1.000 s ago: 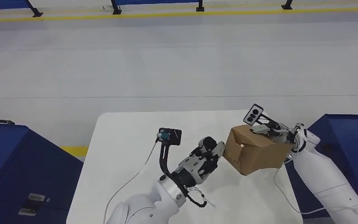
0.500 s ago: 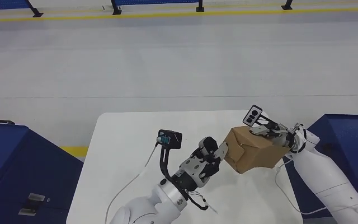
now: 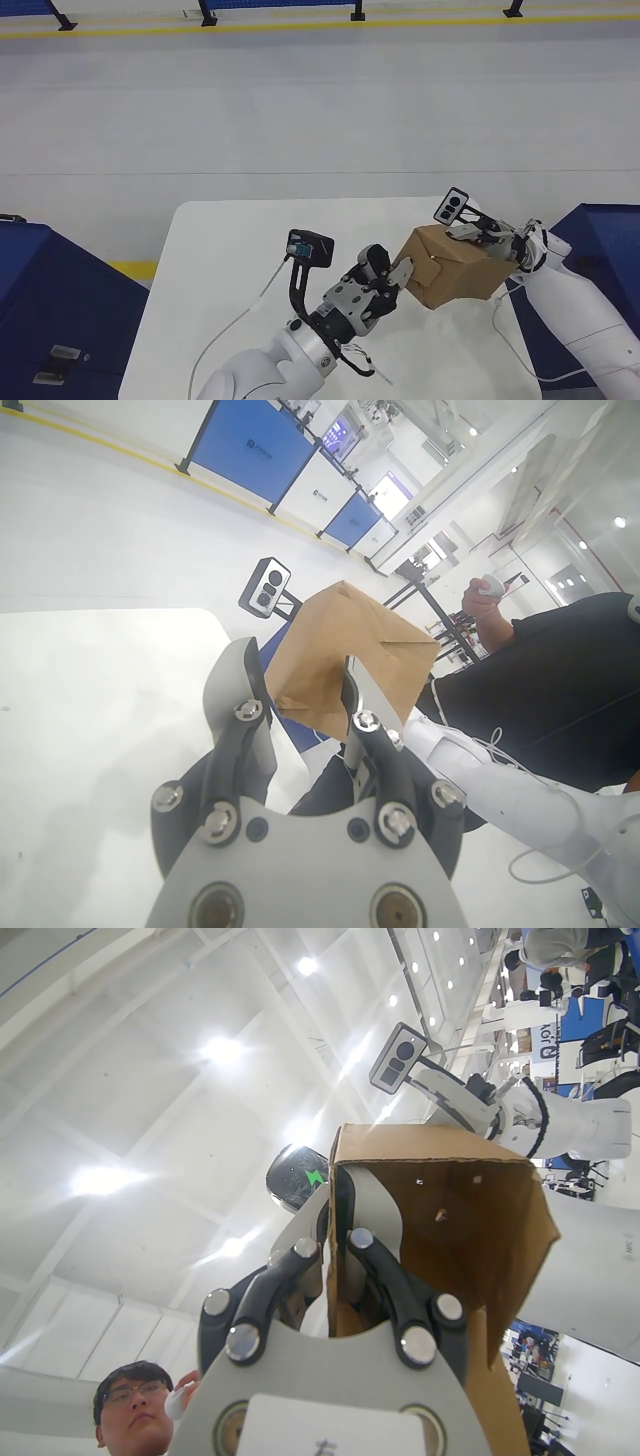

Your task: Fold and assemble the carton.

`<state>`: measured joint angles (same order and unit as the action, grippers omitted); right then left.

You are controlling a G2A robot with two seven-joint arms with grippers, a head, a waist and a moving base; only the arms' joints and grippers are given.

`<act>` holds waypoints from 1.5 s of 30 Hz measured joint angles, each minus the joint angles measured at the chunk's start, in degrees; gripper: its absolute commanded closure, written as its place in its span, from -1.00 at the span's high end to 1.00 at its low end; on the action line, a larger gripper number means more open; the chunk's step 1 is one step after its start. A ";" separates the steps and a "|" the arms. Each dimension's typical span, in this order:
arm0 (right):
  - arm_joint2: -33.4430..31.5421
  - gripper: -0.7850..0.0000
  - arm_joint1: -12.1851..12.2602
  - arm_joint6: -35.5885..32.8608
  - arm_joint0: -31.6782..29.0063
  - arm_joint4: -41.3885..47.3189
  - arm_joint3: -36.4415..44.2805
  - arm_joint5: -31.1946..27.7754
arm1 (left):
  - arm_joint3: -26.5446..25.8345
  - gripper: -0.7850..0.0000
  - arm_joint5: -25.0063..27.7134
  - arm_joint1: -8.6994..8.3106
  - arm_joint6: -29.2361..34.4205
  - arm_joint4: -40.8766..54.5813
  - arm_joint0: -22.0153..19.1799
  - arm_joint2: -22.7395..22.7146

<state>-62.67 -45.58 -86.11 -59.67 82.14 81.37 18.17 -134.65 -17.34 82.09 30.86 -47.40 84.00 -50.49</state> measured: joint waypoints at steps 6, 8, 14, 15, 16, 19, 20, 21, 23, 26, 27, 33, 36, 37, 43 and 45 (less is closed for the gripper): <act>0.34 -1.00 0.21 -0.16 0.44 -0.08 -0.30 -0.16 | 0.00 -0.36 1.24 -0.29 -1.31 -3.80 0.19 0.13; 0.46 -1.00 0.26 -0.17 0.53 -0.15 -0.32 -0.17 | 0.00 -0.40 1.76 -0.39 -1.92 -4.92 0.39 0.16; 0.71 -1.00 0.43 -0.19 0.75 -0.16 -0.40 -0.19 | 0.00 -1.00 3.26 -0.67 -4.73 -9.25 1.00 0.24; 0.72 -1.00 0.47 -0.19 0.79 -0.21 -0.38 -0.19 | 0.00 -1.00 3.29 -0.67 -5.09 -9.47 1.01 0.24; 0.71 -1.00 0.51 -0.19 0.82 -0.23 -0.36 -0.19 | 0.00 -1.00 3.28 -0.67 -5.12 -9.48 1.00 0.24; 0.68 -1.00 0.63 -0.17 0.81 -0.09 -0.06 -0.17 | 0.00 -1.00 3.26 -0.66 -5.03 -9.41 1.00 0.24; 0.71 -1.00 0.65 -0.13 0.76 -0.04 0.18 -0.13 | 0.00 -1.00 3.26 -0.66 -5.02 -9.41 1.00 0.24; 0.76 -1.00 0.68 -0.09 0.65 -0.01 0.55 -0.09 | 0.00 -1.00 3.26 -0.66 -5.02 -9.40 1.00 0.24; 0.80 -1.00 0.72 -0.03 0.48 0.03 1.05 -0.03 | 0.03 -1.00 3.31 -0.67 -5.02 -9.34 1.02 0.22; 0.78 -1.00 0.75 0.04 0.25 0.05 1.56 0.04 | 0.01 -1.00 5.57 -0.94 -3.61 -7.57 1.43 -1.02; 0.78 -1.00 0.76 0.05 0.20 0.05 1.67 0.04 | 0.00 -1.00 6.68 -1.08 -2.94 -7.34 1.44 -1.57; 0.85 -1.00 0.72 -0.09 -0.22 -0.36 1.96 -0.10 | 0.00 -1.00 12.31 -1.93 1.07 -9.56 1.34 -3.74; 0.84 -1.00 0.66 -0.12 -0.36 -0.51 1.96 -0.12 | 0.00 -0.75 14.78 -2.17 0.50 -9.86 0.96 -4.71; 0.83 -1.00 0.64 -0.12 -0.40 -0.45 1.96 -0.12 | 0.00 -0.88 15.76 -2.21 0.02 -9.16 0.77 -5.12; 0.62 -1.00 0.48 -0.12 -0.60 -0.46 1.96 -0.13 | 0.00 -1.00 22.75 -2.42 -5.96 -2.80 -1.31 -9.37; 0.44 -1.00 0.44 -0.17 -0.74 -0.56 1.89 -0.18 | 0.00 -1.00 23.74 -2.58 -5.69 -0.48 -1.27 -10.92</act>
<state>-62.24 -45.15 -86.29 -60.41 81.58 83.26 17.99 -134.65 6.40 79.51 25.17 -47.88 82.73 -61.41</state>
